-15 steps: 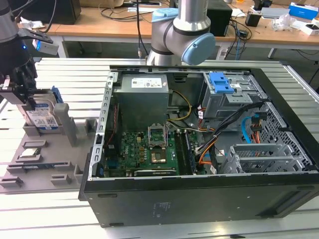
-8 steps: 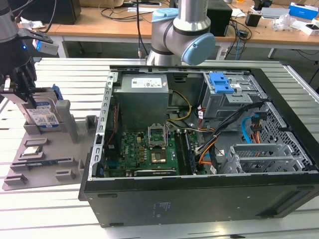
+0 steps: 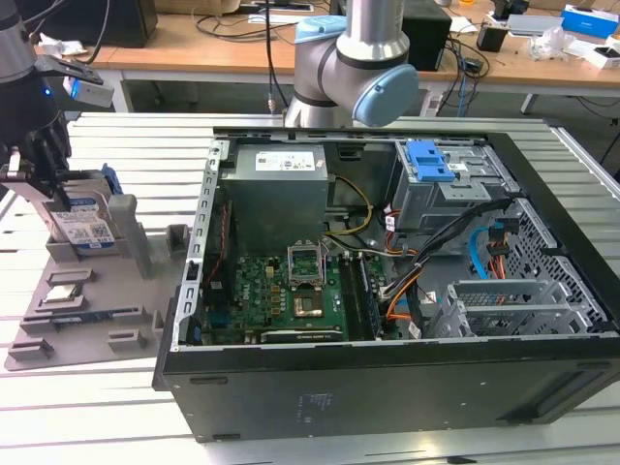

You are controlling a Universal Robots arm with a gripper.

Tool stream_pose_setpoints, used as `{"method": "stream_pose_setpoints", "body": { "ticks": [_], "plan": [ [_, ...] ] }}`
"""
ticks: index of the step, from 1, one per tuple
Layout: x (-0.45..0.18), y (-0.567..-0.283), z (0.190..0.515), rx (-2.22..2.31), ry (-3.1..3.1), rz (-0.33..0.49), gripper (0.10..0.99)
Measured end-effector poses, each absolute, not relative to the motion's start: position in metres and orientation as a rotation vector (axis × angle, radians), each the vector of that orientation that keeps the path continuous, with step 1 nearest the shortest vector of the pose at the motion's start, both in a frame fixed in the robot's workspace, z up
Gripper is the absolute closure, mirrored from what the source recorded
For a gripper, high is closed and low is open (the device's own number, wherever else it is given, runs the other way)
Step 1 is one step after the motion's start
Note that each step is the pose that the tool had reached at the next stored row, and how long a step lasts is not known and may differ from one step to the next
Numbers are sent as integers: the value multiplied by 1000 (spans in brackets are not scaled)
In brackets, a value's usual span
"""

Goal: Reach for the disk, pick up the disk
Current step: 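Pick up the disk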

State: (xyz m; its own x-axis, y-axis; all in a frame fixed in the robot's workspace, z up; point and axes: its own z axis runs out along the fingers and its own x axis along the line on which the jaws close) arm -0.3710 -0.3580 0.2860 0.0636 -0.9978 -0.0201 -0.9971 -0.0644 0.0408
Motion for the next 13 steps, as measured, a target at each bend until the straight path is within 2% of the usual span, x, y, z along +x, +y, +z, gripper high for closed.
{"method": "stream_pose_setpoints", "body": {
  "ticks": [13],
  "plan": [
    [-371,-358,297,2279,-2137,-66,722]
  ]
}}
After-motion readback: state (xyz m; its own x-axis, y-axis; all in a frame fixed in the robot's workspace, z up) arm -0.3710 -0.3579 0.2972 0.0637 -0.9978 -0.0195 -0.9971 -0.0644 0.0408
